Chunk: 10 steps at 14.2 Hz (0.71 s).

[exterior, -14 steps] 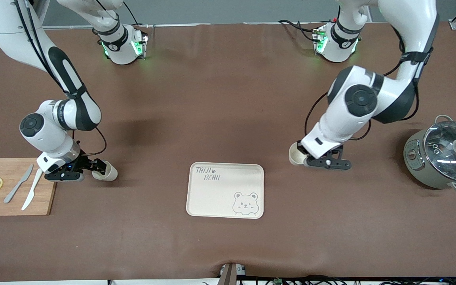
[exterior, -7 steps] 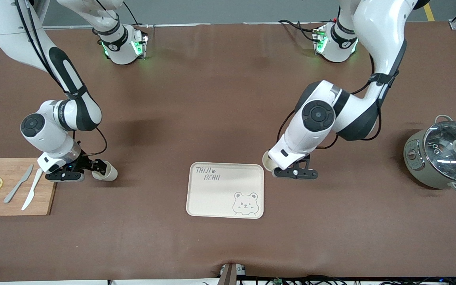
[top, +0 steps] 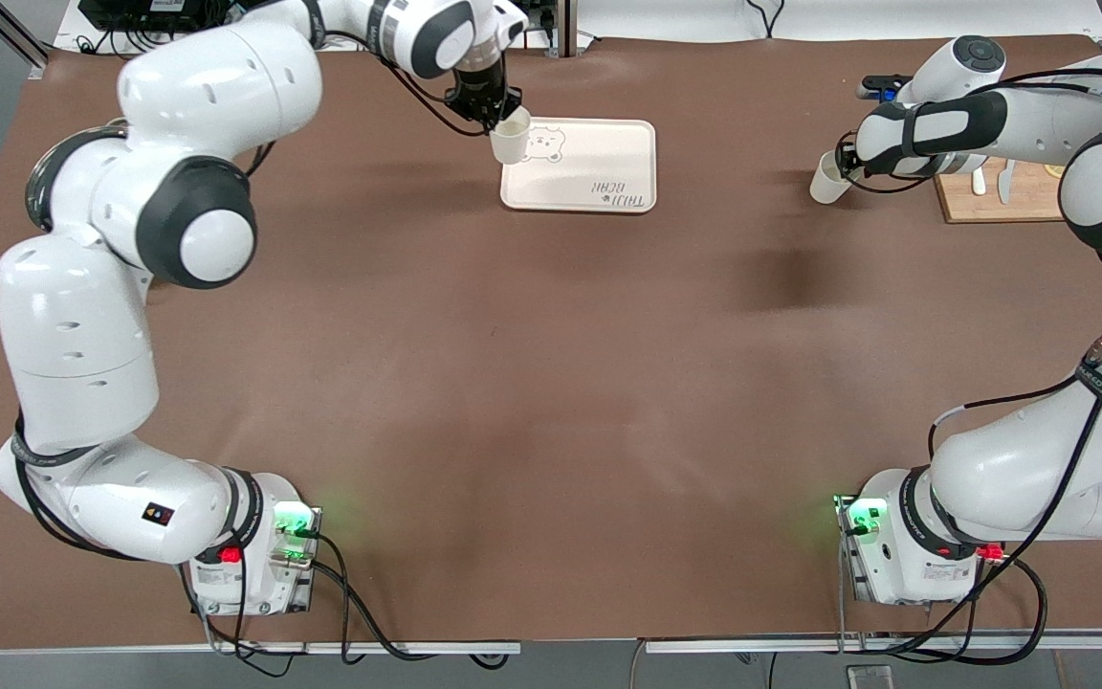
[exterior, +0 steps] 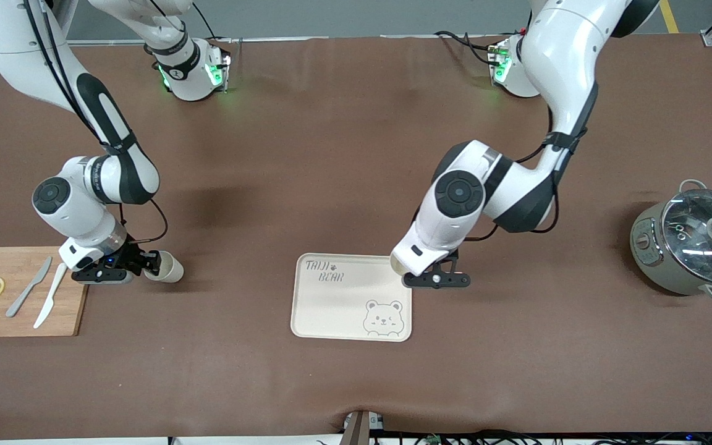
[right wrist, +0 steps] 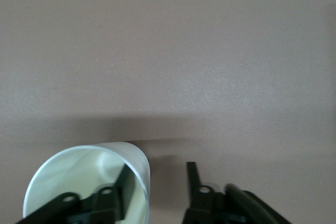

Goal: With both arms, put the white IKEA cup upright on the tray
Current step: 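Carry the cup over the tray while the right gripper grasps its cup, then lower the cup onto the tray while the right gripper lifts its cup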

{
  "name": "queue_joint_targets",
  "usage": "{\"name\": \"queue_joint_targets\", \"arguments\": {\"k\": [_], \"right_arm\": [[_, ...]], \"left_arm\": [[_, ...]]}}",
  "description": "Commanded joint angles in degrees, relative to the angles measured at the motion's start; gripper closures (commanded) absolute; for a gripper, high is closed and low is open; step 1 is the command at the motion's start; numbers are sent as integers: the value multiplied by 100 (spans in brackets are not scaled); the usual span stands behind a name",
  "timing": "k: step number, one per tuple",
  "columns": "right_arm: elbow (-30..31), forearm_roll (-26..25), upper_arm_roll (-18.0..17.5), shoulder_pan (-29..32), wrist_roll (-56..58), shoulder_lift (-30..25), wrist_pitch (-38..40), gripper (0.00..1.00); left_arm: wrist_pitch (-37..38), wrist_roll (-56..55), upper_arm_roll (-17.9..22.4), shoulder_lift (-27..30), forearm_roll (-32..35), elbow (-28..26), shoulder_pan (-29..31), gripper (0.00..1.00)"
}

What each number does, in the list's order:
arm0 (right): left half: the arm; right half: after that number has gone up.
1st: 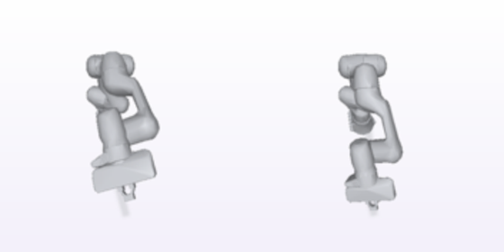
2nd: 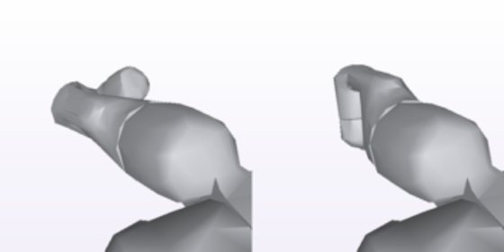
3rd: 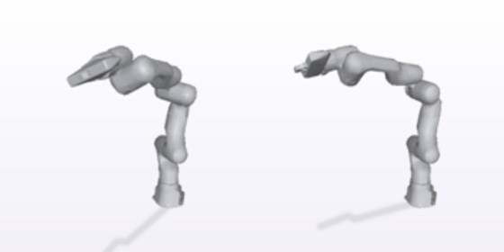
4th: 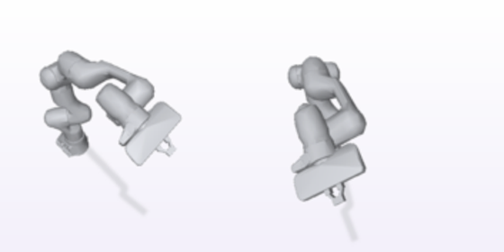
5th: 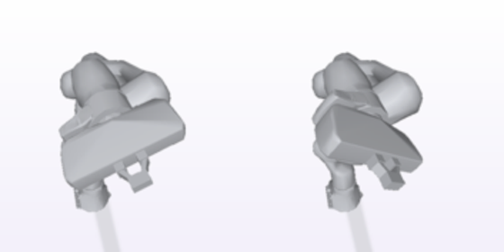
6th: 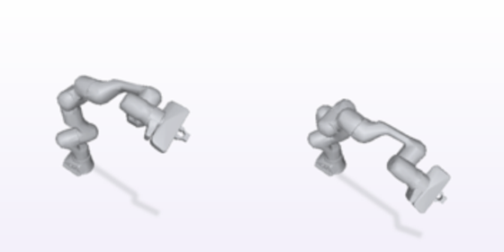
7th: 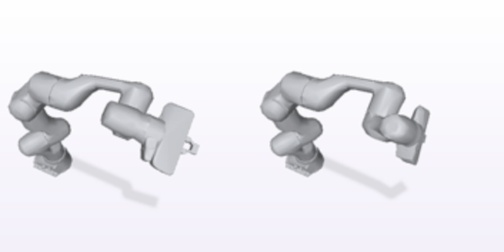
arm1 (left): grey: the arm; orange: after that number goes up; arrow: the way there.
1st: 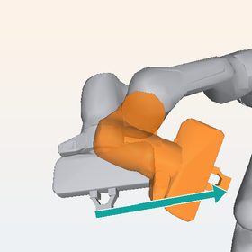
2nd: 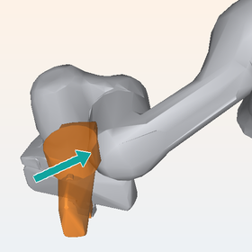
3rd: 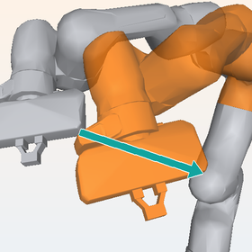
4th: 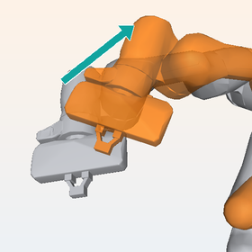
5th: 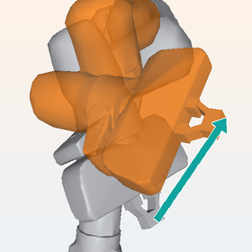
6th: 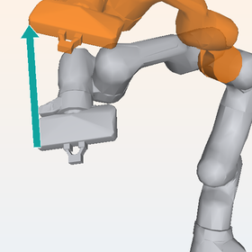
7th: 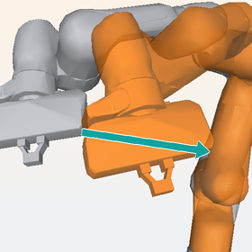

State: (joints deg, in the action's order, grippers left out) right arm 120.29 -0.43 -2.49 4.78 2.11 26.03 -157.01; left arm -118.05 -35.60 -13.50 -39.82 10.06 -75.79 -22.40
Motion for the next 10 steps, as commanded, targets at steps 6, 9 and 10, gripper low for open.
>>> {"name": "queue_joint_targets", "arguments": {"k": [6, 9, 10], "right_arm": [[-67, -45, -6, -47, -70, 42, -49, 100], [-67, -45, -15, -47, -70, 51, -49, 100], [-67, -45, -15, -47, -70, 42, -49, 100]], "left_arm": [[-622, -412, 111, -500, 93, 231, -274, 100], [-850, -439, 111, -562, 75, 135, -309, 100], [-964, -456, 111, -597, 75, 126, -352, 100]]}}
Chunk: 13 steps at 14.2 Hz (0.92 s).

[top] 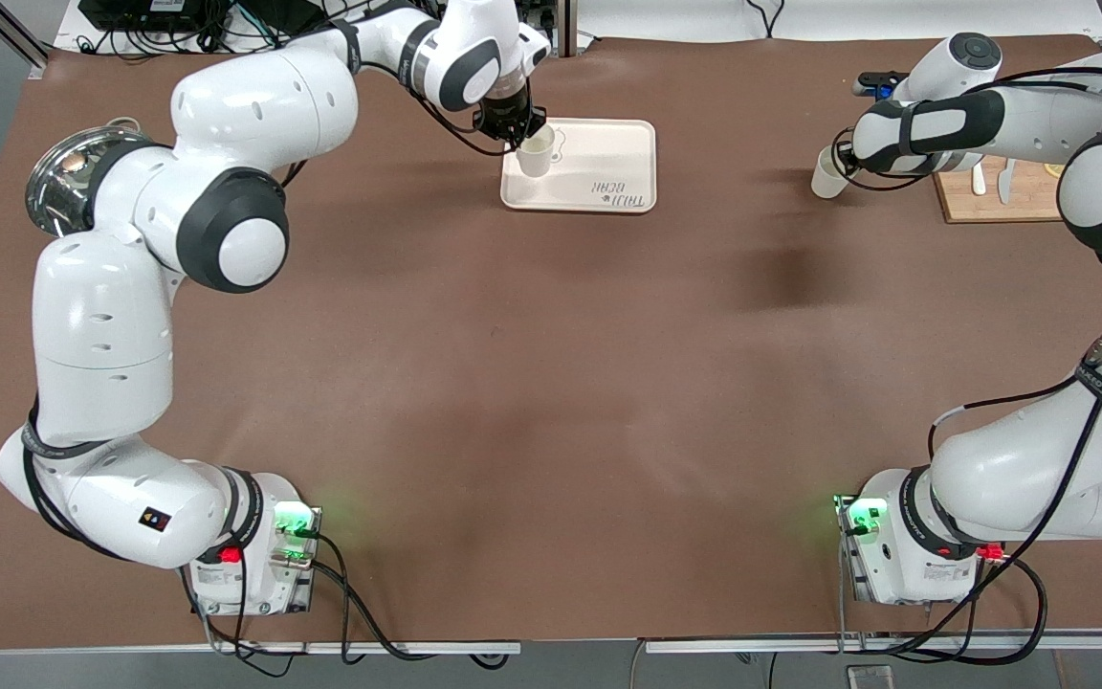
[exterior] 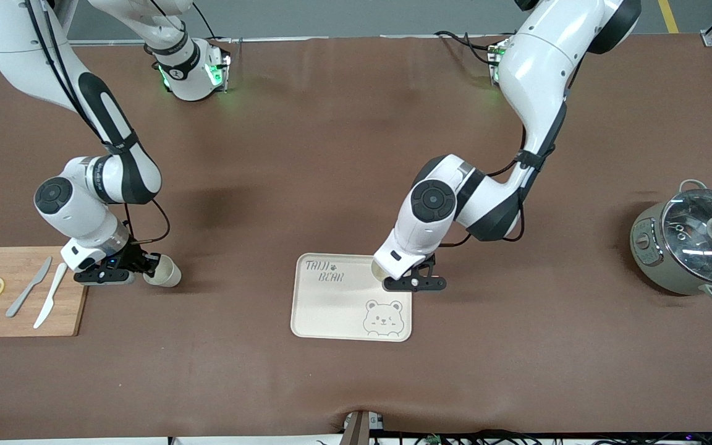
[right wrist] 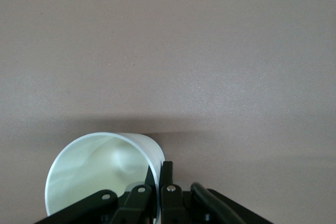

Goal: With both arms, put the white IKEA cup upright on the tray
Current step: 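Lower the cup onto the tray while the right gripper lifts its cup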

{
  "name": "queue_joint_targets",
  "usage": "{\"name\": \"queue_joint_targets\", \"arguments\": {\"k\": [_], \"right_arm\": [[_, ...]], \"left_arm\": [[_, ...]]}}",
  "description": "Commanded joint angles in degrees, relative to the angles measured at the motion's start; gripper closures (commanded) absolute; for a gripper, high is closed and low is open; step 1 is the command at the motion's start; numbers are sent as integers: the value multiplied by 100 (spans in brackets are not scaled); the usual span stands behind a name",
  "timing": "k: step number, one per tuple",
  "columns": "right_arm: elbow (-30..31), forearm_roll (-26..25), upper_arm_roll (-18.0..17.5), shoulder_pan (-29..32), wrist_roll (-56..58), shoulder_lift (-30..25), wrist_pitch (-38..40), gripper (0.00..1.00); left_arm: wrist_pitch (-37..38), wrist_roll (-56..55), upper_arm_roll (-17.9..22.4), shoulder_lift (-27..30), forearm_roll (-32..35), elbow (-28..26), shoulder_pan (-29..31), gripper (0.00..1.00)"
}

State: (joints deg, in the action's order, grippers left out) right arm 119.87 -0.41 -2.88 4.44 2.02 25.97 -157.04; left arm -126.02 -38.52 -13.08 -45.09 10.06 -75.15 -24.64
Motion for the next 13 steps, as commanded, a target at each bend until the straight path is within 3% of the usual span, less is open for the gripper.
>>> {"name": "queue_joint_targets", "arguments": {"k": [1, 7, 13], "right_arm": [[-25, -47, 24, -13, -61, 49, -46, 100], [-25, -47, 33, 4, -35, 58, -19, 100], [-25, -47, 24, 13, -35, 58, -19, 100]], "left_arm": [[-317, -173, 68, -96, 75, 53, -181, 100], [-1222, -375, 77, -158, 145, -333, -182, 100], [-1364, -340, 95, -246, 154, -343, -182, 100]]}}
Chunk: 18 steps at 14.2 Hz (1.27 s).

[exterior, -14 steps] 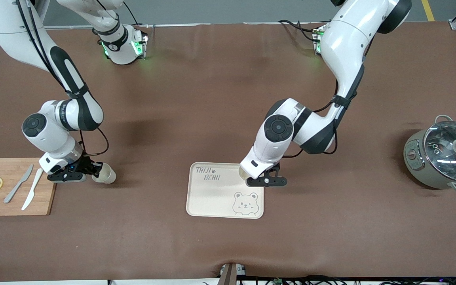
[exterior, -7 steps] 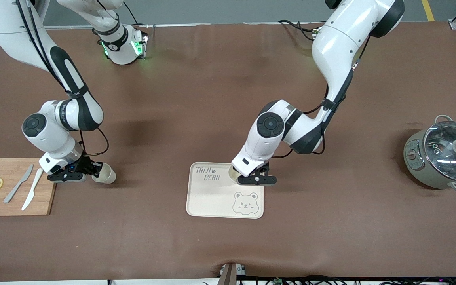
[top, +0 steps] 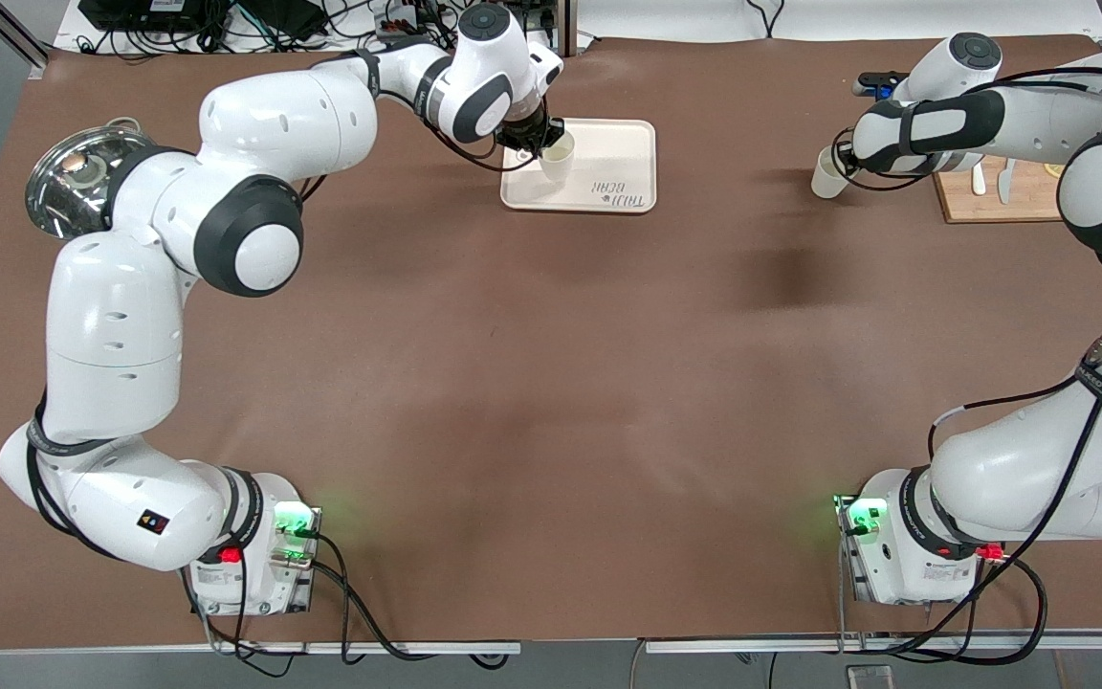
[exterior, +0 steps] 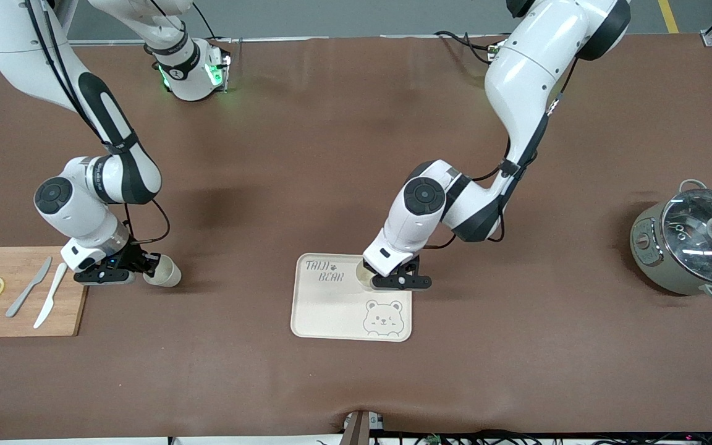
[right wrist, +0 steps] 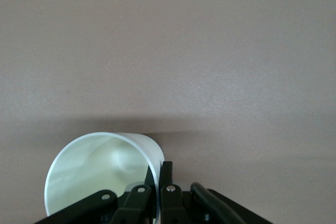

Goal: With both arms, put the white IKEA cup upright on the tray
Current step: 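Lower the cup onto the tray while the right gripper lifts its cup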

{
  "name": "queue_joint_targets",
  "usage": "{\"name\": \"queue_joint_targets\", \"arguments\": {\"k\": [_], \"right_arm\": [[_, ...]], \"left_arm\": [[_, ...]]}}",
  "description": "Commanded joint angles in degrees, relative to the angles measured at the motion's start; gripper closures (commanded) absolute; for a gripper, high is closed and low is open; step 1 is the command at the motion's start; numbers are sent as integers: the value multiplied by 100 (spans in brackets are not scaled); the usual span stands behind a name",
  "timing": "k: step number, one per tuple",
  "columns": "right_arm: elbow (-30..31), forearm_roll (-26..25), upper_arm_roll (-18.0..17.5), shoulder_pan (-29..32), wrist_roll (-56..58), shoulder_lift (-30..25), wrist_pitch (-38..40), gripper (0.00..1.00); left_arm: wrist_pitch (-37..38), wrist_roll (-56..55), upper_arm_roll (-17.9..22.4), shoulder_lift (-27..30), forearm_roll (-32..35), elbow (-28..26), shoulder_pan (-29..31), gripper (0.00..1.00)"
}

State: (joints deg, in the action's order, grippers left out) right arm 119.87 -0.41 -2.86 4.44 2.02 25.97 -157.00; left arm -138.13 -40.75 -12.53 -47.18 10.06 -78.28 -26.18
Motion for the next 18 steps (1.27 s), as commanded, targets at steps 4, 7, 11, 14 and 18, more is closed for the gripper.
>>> {"name": "queue_joint_targets", "arguments": {"k": [4, 7, 11, 14, 18], "right_arm": [[-60, -47, 22, 4, -52, 49, 11, 100], [-200, -47, 22, 30, -35, 14, 186, 100], [-551, -47, 22, 56, -35, -231, 1159, 100], [-955, 6, 14, 48, -70, -609, 2451, 100], [-1474, 32, -91, -5, -394, -935, 3727, 100]], "left_arm": [[-153, -73, 66, -46, 575, -301, 7, 100], [-153, -55, 66, -46, 734, -434, 25, 100], [-153, -64, 66, -46, 734, -434, 25, 100], [-153, -21, 66, -55, 734, -399, 25, 100], [-153, 147, 66, -55, 734, -390, 25, 76]]}}
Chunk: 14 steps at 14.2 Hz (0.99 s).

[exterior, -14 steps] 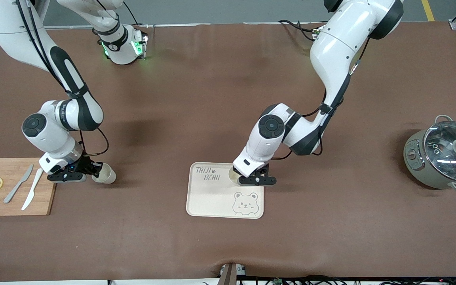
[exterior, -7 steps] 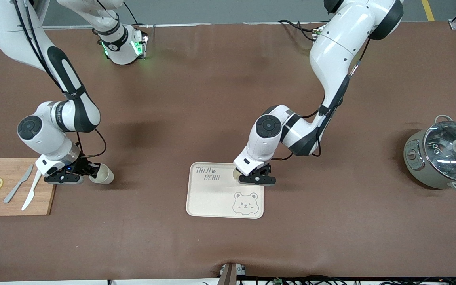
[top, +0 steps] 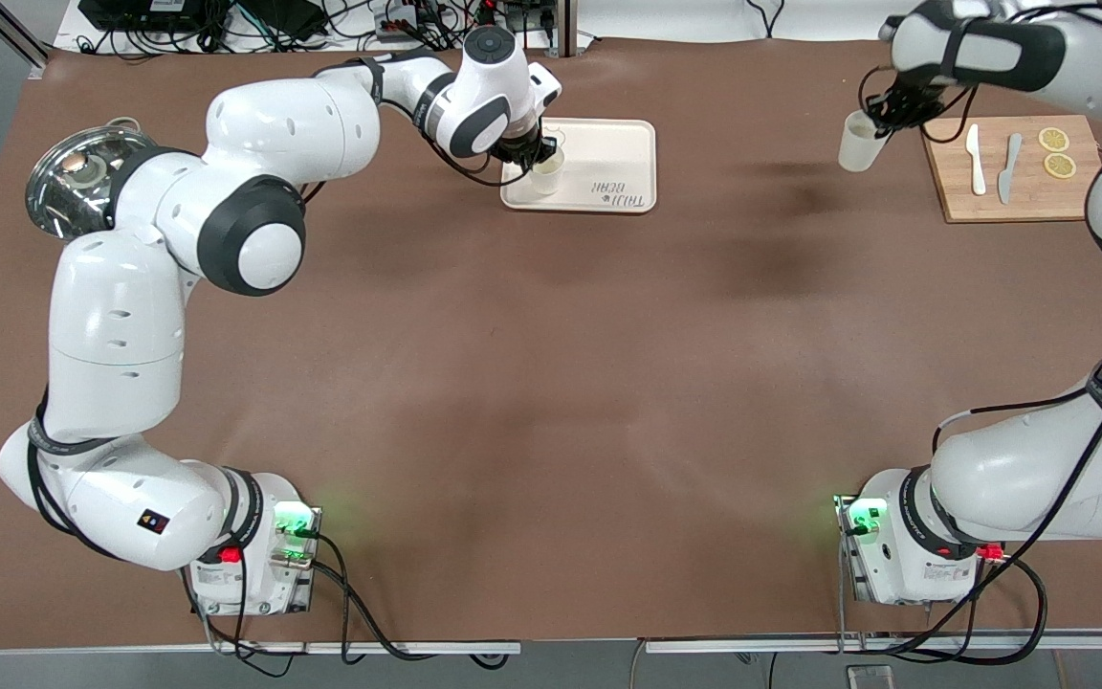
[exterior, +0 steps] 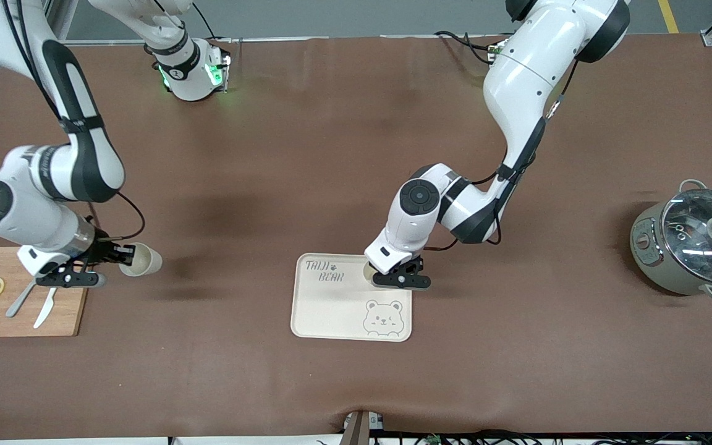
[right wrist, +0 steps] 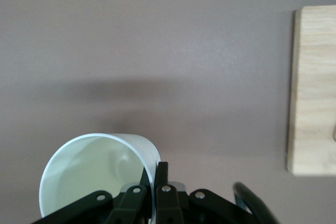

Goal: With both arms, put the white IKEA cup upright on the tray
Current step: 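Lower the cup onto the tray while the right gripper lifts its cup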

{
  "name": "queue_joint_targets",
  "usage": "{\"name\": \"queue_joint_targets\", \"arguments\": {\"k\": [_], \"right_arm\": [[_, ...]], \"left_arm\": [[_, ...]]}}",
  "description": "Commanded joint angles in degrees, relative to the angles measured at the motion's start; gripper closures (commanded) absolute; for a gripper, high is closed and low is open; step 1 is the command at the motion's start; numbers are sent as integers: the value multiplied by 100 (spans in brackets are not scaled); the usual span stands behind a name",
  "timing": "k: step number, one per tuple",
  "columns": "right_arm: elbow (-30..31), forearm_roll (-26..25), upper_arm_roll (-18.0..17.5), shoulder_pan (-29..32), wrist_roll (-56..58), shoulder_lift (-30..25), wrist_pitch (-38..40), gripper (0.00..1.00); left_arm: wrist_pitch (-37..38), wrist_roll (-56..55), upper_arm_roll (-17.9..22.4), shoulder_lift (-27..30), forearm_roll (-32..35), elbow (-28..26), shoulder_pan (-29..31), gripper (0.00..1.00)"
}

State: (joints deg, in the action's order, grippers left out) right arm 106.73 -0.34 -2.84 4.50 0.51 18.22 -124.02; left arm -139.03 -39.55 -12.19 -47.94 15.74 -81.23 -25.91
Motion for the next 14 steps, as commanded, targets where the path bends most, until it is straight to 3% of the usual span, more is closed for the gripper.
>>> {"name": "queue_joint_targets", "arguments": {"k": [1, 4, 9, 14], "right_arm": [[-301, 52, -146, -11, -358, -187, 640, 100], [-653, 341, -261, -90, -744, -196, 1073, 100], [-812, 359, -270, -309, -1211, -196, 1100, 100], [-803, 359, -261, -336, -1238, -188, 1100, 100]], "left_arm": [[-62, 26, 33, 22, 167, -95, -2, 71], [-62, 9, 24, 31, 158, -77, -2, 58], [-62, -79, 24, 74, 132, -51, -28, 30], [-54, -79, 24, 162, 123, -33, -20, 29]]}}
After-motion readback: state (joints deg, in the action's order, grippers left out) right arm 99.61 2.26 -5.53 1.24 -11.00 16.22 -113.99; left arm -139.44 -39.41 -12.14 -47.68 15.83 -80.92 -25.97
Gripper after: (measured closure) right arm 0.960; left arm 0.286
